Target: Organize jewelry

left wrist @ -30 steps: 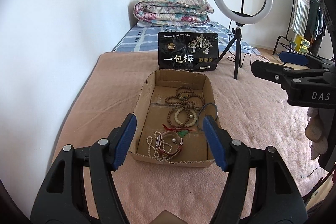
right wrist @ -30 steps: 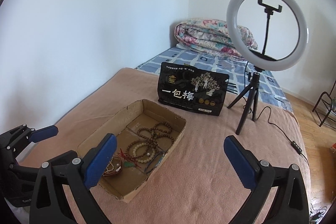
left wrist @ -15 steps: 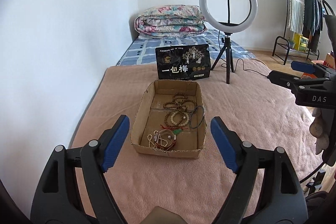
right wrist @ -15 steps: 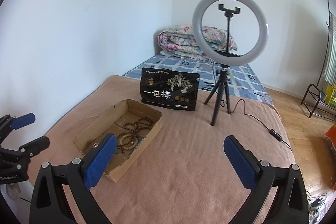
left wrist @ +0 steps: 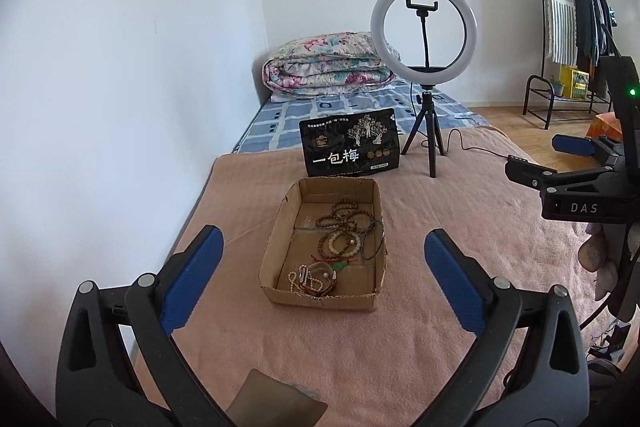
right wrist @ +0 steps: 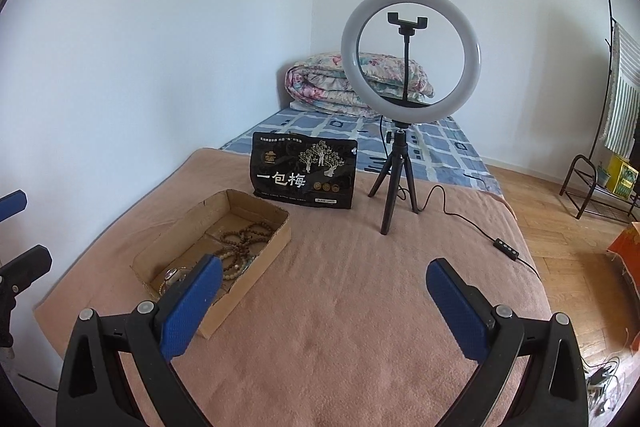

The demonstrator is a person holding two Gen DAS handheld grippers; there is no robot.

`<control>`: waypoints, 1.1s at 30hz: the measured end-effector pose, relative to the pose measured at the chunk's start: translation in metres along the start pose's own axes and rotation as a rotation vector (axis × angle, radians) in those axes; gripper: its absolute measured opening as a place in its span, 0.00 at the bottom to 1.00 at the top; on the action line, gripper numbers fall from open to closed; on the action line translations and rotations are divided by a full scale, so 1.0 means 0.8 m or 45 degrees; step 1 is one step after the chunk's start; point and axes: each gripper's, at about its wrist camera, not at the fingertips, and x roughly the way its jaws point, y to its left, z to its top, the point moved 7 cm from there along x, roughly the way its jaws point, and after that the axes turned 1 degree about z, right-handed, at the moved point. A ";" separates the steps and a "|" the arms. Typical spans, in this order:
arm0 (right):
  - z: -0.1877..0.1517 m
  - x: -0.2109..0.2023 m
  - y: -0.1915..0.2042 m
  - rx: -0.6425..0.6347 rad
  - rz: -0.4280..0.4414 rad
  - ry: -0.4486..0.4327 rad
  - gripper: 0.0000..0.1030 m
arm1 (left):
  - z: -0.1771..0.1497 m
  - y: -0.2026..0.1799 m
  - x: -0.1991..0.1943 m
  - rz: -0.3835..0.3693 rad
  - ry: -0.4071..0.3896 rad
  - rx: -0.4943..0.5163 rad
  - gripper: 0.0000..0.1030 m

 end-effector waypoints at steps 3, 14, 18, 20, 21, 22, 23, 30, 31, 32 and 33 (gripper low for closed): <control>-0.001 0.000 -0.004 0.011 -0.006 -0.001 1.00 | 0.001 0.000 0.002 -0.002 0.001 -0.001 0.99; -0.001 -0.003 -0.008 0.013 -0.007 -0.008 1.00 | -0.005 -0.002 0.007 0.000 0.024 -0.006 0.99; -0.001 -0.002 -0.004 -0.001 -0.007 -0.006 1.00 | -0.008 0.000 0.009 0.002 0.033 -0.013 0.99; -0.002 -0.001 -0.003 -0.003 -0.003 -0.003 1.00 | -0.008 0.003 0.010 0.003 0.031 -0.012 0.99; -0.002 -0.001 -0.003 -0.004 -0.003 -0.002 1.00 | -0.008 0.002 0.010 0.000 0.031 -0.011 0.99; -0.003 0.000 -0.003 -0.005 -0.002 -0.001 1.00 | -0.009 0.002 0.010 0.000 0.031 -0.012 0.99; -0.003 0.000 -0.002 -0.006 -0.002 0.001 1.00 | -0.009 0.002 0.010 -0.002 0.031 -0.011 0.99; -0.005 0.004 -0.006 -0.002 -0.011 0.008 1.00 | -0.010 0.001 0.011 -0.009 0.034 -0.012 0.99; -0.005 0.005 -0.006 0.001 -0.012 0.007 1.00 | -0.011 0.001 0.012 -0.010 0.036 -0.015 0.99; -0.005 0.005 -0.007 0.003 -0.013 0.007 1.00 | -0.011 0.001 0.012 -0.012 0.040 -0.017 0.99; -0.006 0.005 -0.008 0.005 -0.015 0.006 1.00 | -0.012 0.000 0.013 -0.016 0.047 -0.020 0.99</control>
